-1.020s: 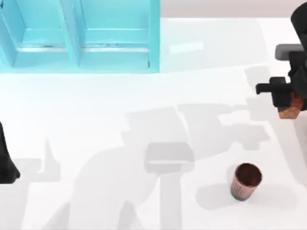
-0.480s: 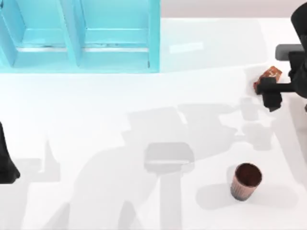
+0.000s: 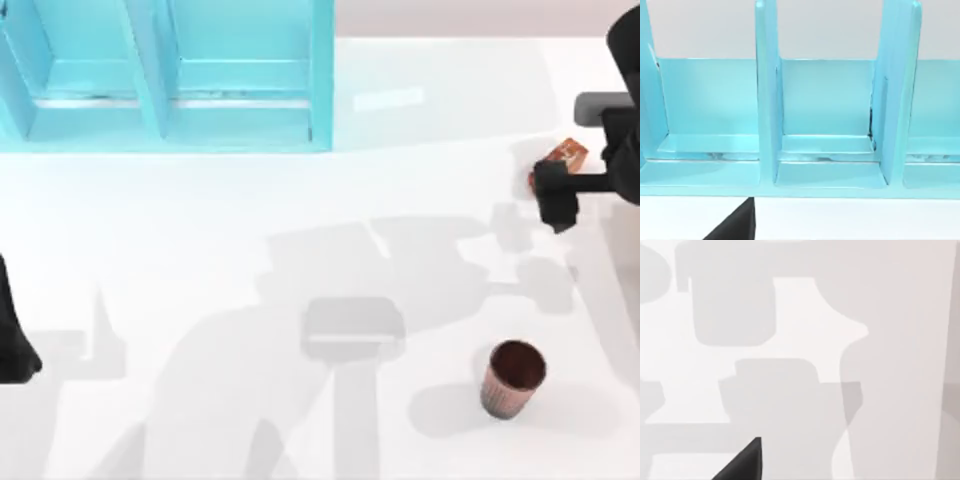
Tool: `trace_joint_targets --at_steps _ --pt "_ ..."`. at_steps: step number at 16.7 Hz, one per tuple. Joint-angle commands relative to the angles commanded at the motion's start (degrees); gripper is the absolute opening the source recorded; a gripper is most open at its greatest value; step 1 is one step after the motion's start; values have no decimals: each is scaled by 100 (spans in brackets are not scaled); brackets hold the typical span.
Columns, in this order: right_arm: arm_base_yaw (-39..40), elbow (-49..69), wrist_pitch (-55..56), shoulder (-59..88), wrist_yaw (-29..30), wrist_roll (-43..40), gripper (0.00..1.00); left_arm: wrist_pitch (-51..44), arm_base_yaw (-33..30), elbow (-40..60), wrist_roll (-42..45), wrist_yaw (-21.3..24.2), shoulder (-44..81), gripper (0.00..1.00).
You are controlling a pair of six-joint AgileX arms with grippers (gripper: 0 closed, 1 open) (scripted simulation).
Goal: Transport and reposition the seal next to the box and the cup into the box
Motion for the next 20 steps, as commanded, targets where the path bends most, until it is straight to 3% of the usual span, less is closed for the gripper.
trace_joint_targets --at_steps 15,20 --pt "-15 1872 -2120 -226 -4 -18 100 0 0 0 0 0 0 100" --pt "-8 1940 -2200 -239 -6 -23 100 0 0 0 0 0 0 100"
